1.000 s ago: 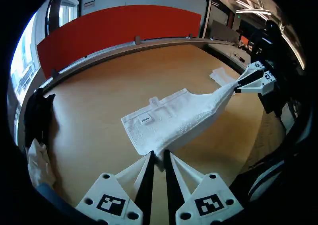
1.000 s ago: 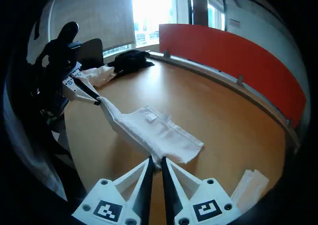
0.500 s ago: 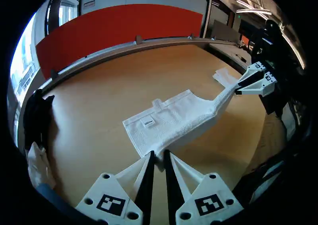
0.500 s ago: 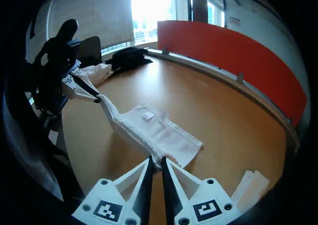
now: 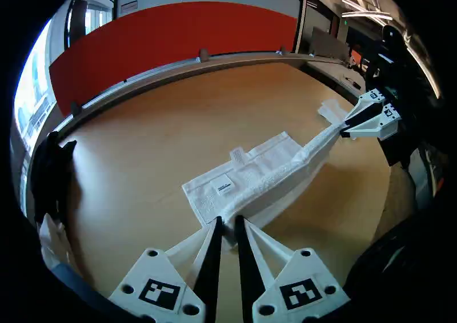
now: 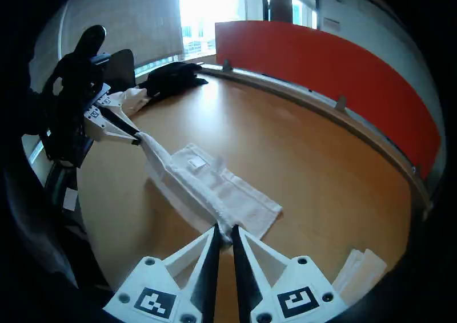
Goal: Fold towel
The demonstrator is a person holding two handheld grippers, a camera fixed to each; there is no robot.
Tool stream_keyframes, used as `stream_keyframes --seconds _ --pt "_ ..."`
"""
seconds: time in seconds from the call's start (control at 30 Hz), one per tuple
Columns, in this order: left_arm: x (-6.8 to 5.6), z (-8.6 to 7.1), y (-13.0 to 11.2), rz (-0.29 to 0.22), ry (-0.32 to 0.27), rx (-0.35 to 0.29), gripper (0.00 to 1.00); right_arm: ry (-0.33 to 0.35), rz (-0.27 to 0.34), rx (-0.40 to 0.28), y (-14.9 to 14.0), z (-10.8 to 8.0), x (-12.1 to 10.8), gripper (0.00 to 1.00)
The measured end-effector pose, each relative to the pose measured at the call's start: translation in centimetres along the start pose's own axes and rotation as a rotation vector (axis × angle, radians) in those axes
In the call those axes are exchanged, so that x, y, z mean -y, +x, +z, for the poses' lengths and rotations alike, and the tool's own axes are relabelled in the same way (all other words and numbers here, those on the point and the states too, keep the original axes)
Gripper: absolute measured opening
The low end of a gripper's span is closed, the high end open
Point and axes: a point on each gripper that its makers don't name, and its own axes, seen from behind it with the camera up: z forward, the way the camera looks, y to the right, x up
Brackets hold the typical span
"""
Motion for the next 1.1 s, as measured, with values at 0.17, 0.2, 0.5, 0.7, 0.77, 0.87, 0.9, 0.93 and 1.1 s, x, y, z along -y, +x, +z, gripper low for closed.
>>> stream_keyframes --seconds 0.17,0.2,0.5,0.7,0.77,0.87,0.9,0.93,1.1 --pt "0.8 1.4 0.1 0.004 0.006 0.006 0.18 -0.005 0.007 0.011 -0.1 1.1 -0.8 0.15" --pt "0.9 1.6 0.2 0.003 0.007 0.007 0.18 -0.006 0.010 0.013 -0.1 1.3 -0.9 0.15" --pt "1.7 3.7 0.2 0.004 0.009 0.021 0.18 -0.010 0.035 0.038 -0.7 3.2 -2.4 0.15" --pt "1.9 5.0 -0.3 0.015 0.002 0.039 0.18 -0.011 0.041 0.062 -1.6 4.2 -3.1 0.15" --pt "2.0 5.6 -0.6 0.018 0.003 0.050 0.18 -0.007 0.048 0.075 -2.1 4.7 -3.3 0.15" --pt "2.2 6.4 -0.9 0.020 0.004 0.061 0.18 -0.006 0.056 0.090 -2.6 5.3 -3.6 0.15" --pt "2.2 6.7 -1.0 0.021 0.004 0.065 0.18 -0.007 0.059 0.094 -2.7 5.5 -3.7 0.15" --pt "2.3 6.9 -1.0 0.021 0.004 0.068 0.18 -0.008 0.061 0.098 -2.9 5.7 -3.8 0.15" --pt "2.6 7.9 -1.1 0.023 0.009 0.077 0.18 -0.014 0.073 0.109 -3.1 6.5 -4.3 0.16"
